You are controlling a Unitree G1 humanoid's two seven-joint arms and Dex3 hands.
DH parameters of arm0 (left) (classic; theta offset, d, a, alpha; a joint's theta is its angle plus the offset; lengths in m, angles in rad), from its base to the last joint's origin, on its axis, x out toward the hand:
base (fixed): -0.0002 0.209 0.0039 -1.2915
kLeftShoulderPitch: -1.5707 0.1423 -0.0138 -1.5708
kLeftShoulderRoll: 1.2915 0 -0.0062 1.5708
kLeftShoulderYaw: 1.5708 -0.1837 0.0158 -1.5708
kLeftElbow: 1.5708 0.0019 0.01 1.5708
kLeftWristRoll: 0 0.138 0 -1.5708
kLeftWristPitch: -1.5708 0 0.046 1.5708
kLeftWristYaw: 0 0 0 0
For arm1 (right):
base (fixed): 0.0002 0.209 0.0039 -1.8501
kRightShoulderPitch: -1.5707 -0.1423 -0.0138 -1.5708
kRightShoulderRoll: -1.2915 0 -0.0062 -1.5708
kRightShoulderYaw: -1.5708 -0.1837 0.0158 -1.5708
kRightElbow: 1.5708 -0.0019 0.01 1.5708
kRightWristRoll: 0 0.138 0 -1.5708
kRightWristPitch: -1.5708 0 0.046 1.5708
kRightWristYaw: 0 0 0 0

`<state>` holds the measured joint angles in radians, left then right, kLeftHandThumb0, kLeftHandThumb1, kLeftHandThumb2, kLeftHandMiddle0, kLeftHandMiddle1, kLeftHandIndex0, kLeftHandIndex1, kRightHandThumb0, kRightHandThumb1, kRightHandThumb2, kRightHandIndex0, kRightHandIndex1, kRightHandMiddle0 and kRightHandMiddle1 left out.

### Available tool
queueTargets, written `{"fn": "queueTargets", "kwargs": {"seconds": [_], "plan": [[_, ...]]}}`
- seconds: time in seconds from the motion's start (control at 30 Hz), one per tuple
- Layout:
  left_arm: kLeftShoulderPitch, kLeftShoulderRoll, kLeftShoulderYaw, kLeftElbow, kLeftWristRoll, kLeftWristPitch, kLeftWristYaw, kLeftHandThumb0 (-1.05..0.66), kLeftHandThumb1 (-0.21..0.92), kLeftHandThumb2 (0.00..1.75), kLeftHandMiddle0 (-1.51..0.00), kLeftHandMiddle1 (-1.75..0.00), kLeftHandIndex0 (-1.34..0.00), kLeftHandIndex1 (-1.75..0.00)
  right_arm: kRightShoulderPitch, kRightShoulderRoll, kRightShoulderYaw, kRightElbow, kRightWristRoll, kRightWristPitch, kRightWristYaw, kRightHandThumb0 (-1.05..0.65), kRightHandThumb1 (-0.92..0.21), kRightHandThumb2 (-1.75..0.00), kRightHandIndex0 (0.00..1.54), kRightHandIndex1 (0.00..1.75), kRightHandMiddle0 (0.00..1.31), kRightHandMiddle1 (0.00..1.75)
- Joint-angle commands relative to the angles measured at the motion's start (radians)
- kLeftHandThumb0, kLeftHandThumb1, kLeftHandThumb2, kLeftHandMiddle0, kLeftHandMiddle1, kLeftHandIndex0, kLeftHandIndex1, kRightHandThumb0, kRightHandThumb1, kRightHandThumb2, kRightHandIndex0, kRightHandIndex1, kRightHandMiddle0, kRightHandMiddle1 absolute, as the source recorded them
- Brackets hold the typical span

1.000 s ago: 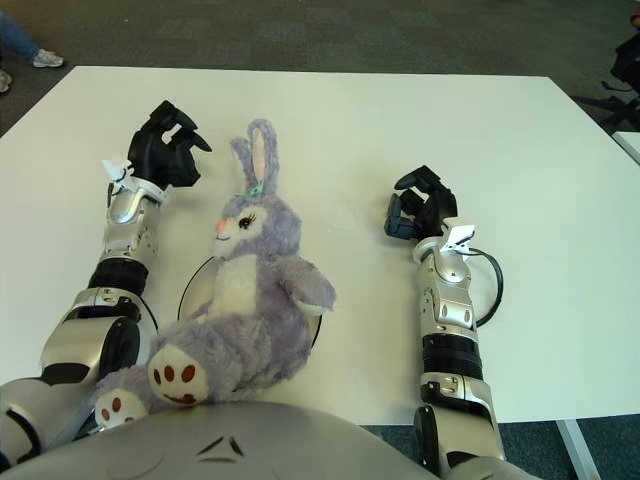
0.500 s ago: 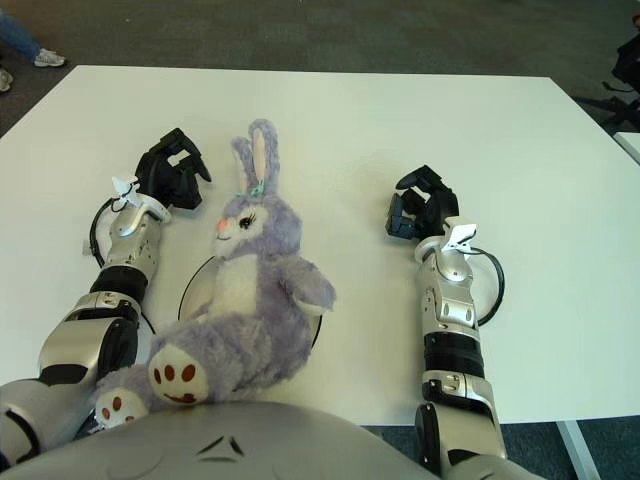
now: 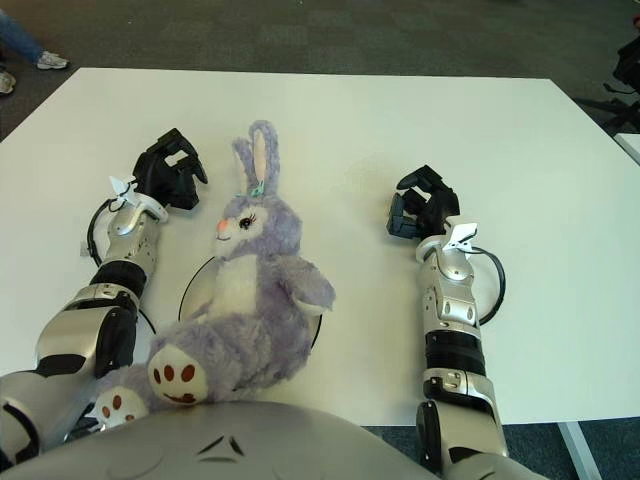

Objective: Put the doll into the plate.

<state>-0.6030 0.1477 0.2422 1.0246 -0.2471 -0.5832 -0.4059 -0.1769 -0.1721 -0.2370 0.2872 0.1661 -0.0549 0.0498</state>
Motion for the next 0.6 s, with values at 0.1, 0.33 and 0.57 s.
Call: {"fn": "queueTargets", "kwargs": {"seconds": [0.1, 0.33, 0.57], "plan": [[0.064, -0.038, 0.021, 0.032, -0.017, -0.010, -0.013, -0.01, -0.10, 1.75, -0.94, -1.75, -0.75, -1.60, 0.040, 0.009, 0.001, 0.040, -0.009, 0.045, -0.012, -0.01, -0.13, -1.49, 0.70, 1.75, 0.65, 1.60], [0.077, -0.044, 0.033, 0.024, -0.018, -0.002, -0.013, -0.01, -0.10, 1.75, -0.94, -1.75, -0.74, -1.62, 0.040, 0.013, 0.001, 0.039, -0.008, 0.048, -0.020, -0.01, -0.13, -1.49, 0.71, 1.75, 0.65, 1.60], [0.095, -0.049, 0.041, 0.003, -0.017, -0.008, -0.010, -0.01, -0.10, 1.75, -0.94, -1.75, -0.75, -1.62, 0.043, 0.014, 0.002, 0.034, -0.007, 0.049, -0.022, -0.01, -0.12, -1.49, 0.72, 1.75, 0.65, 1.59]]}}
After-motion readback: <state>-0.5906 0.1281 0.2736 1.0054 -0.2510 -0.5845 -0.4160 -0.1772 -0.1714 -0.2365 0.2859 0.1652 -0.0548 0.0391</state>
